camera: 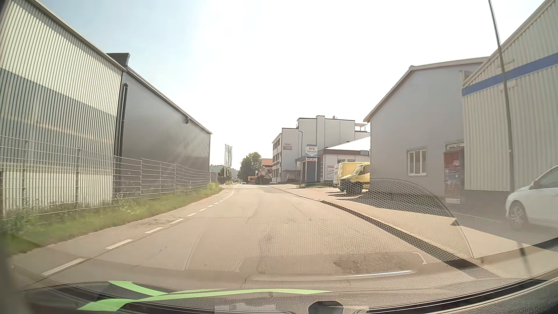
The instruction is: Follow the waypoints while adhering to traffic rules and regulations
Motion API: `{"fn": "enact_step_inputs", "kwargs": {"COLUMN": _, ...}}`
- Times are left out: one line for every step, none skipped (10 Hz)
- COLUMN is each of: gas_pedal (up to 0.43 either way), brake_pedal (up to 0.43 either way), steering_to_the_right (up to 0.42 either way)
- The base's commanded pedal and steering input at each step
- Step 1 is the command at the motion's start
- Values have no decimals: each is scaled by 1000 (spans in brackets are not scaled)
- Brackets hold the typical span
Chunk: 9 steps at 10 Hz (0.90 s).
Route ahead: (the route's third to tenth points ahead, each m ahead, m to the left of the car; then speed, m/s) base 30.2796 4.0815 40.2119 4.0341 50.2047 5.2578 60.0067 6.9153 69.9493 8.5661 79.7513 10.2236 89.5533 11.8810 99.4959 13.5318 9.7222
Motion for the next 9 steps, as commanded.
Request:
{"fn": "enact_step_inputs", "kwargs": {"gas_pedal": 130, "brake_pedal": 0, "steering_to_the_right": -30}}
{"fn": "enact_step_inputs", "kwargs": {"gas_pedal": 130, "brake_pedal": 0, "steering_to_the_right": -30}}
{"fn": "enact_step_inputs", "kwargs": {"gas_pedal": 130, "brake_pedal": 0, "steering_to_the_right": -30}}
{"fn": "enact_step_inputs", "kwargs": {"gas_pedal": 130, "brake_pedal": 0, "steering_to_the_right": -29}}
{"fn": "enact_step_inputs", "kwargs": {"gas_pedal": 130, "brake_pedal": 0, "steering_to_the_right": -28}}
{"fn": "enact_step_inputs", "kwargs": {"gas_pedal": 130, "brake_pedal": 0, "steering_to_the_right": -26}}
{"fn": "enact_step_inputs", "kwargs": {"gas_pedal": 130, "brake_pedal": 0, "steering_to_the_right": -25}}
{"fn": "enact_step_inputs", "kwargs": {"gas_pedal": 130, "brake_pedal": 0, "steering_to_the_right": -25}}
{"fn": "enact_step_inputs", "kwargs": {"gas_pedal": 130, "brake_pedal": 0, "steering_to_the_right": -24}}
